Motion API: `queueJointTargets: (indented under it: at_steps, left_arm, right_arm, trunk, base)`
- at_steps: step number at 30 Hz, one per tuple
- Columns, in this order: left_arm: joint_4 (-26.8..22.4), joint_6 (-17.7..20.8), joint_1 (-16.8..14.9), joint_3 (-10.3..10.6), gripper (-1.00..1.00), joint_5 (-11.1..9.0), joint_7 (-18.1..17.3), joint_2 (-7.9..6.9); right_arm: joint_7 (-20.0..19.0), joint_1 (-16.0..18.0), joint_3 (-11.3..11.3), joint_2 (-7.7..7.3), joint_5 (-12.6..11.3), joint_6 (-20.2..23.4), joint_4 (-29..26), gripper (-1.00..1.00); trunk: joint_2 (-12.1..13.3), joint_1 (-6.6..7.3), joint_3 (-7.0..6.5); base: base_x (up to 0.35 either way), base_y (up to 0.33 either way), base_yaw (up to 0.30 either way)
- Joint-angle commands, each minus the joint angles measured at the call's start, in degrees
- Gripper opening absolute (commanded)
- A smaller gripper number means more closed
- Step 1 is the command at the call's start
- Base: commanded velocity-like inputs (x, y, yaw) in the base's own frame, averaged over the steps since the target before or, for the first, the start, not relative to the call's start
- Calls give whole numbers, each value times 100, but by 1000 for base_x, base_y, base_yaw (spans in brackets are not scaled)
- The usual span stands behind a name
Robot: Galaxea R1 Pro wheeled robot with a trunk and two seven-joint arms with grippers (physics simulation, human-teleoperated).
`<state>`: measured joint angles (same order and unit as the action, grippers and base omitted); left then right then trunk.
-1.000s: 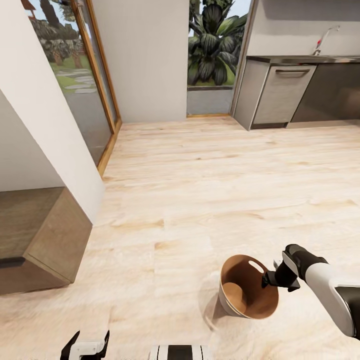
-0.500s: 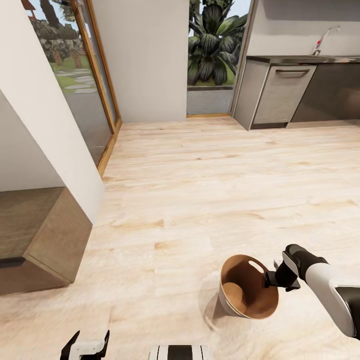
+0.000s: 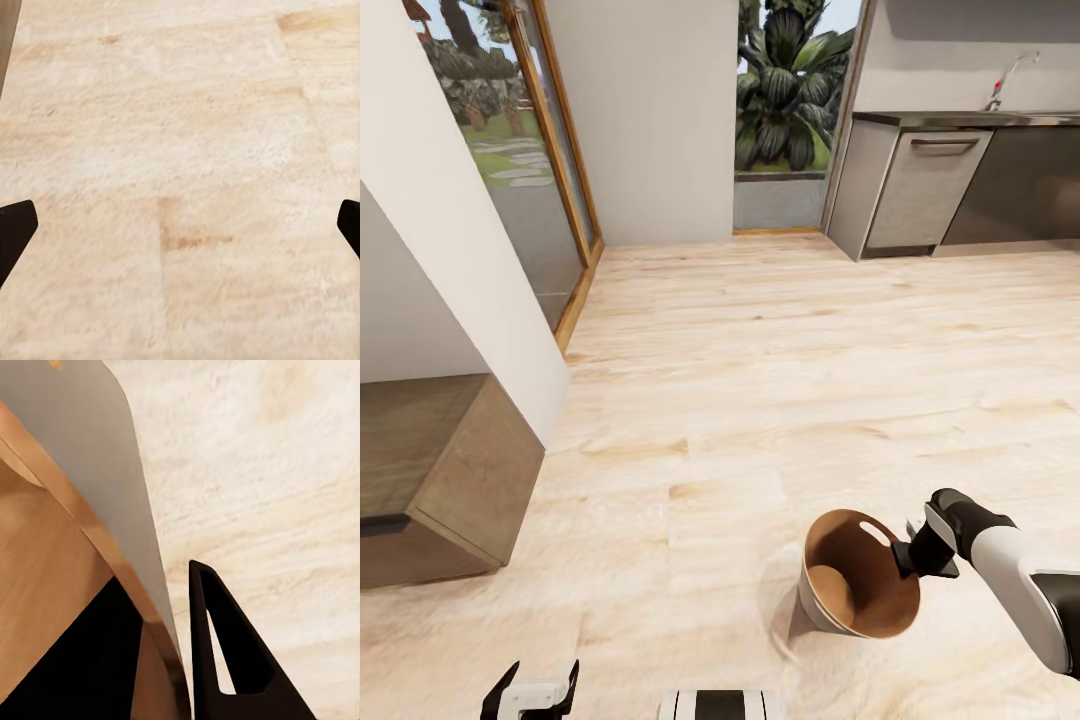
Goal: Put the three can of soda from the living room inside the tash can in the kitchen.
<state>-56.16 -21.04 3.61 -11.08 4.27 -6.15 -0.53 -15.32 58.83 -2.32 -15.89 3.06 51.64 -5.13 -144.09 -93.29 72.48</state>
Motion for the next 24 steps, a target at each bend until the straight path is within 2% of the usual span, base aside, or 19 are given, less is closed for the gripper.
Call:
queueJointTargets:
  at_steps: [1, 12, 13, 24]
  left_arm:
    - [0, 1, 0, 0, 100, 1, 0, 0]
    - [0, 3, 0, 1, 100, 4, 8, 0]
    - [0, 11, 0, 0, 100, 18, 9, 0]
    - [0, 15, 0, 0, 100, 18, 9, -8]
  right_arm:
    - [25, -3, -32, 2, 72, -13, -6, -100]
    - [29, -9, -37, 17, 72, -13, -6, -100]
    - [27, -35, -30, 41, 69, -170, -6, -100]
    - [8, -45, -22, 65, 46, -359, 1, -100]
  trunk:
    - [2, 2, -22]
    - [16, 30, -265]
    - [18, 33, -287]
    - [33, 61, -531]
  base:
    - [0, 0, 0]
    - [0, 0, 0]
    - [0, 0, 0]
    - [0, 0, 0]
